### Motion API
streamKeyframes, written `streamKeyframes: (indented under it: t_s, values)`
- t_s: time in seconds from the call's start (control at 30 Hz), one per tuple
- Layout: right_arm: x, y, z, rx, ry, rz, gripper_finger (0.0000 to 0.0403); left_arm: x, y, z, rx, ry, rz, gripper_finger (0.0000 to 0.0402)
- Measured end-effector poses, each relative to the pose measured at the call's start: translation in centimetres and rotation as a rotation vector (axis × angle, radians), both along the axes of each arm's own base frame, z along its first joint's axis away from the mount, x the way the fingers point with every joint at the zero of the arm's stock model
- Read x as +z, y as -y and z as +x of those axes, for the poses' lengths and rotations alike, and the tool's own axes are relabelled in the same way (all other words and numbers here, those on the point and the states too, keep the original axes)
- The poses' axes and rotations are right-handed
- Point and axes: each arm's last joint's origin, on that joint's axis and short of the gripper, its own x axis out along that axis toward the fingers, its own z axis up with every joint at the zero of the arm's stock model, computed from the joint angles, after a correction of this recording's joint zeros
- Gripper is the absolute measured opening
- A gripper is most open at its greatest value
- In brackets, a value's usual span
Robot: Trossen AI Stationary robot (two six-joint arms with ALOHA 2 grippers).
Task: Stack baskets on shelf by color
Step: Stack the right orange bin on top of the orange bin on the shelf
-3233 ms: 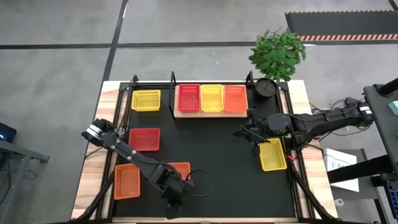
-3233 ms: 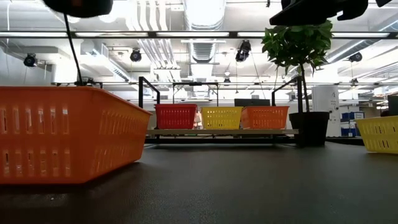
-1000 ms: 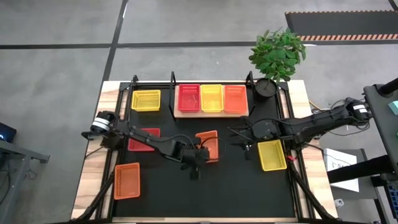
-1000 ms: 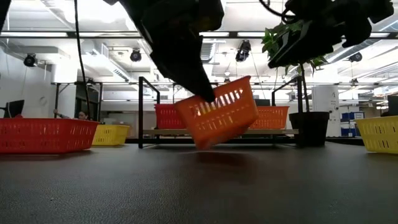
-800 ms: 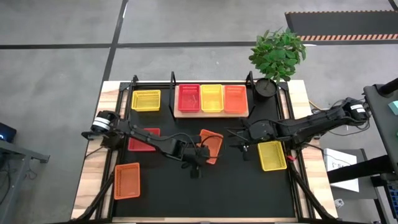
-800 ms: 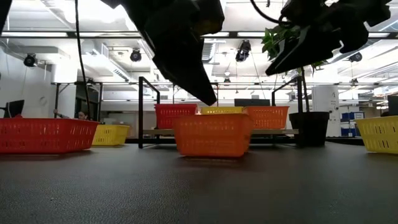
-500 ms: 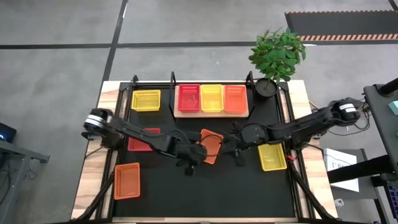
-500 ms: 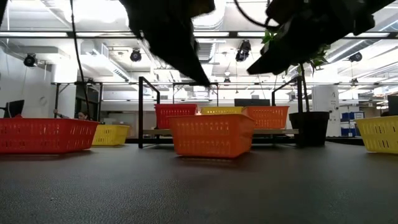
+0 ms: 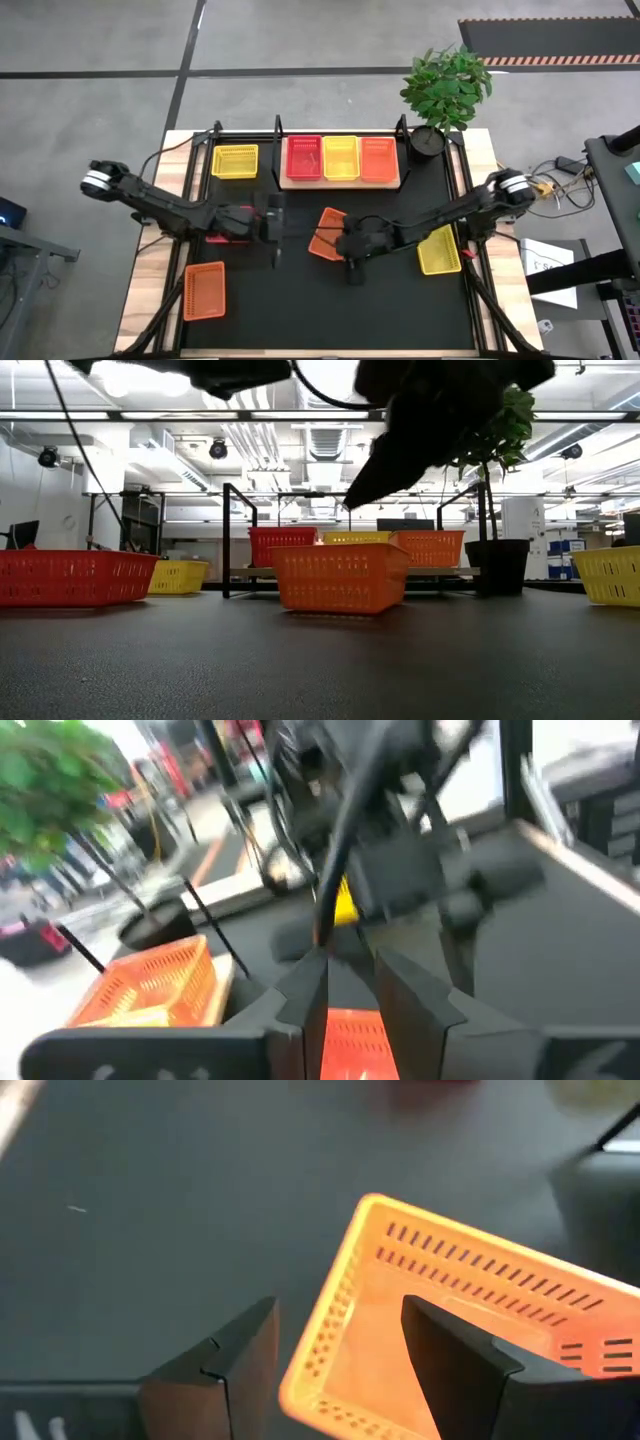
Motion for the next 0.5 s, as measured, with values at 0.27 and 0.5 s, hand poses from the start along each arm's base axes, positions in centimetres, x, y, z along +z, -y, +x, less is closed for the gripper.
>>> streamKeyframes:
  t_s: [0.27, 0.5]
  values:
    - [-1.6, -0.9, 3.7, -0.021, -0.164, -0.063, 0.0205, -1.5, -0.8, -3.4, -0.052, 0.219, -0.039, 0.007]
    - [-2.9, -1.1, 5.5, -0.018, -0.273, -0.11, 0.018, -1.1, -0.8, -3.9, -0.057, 0.249, -0.051, 0.0069]
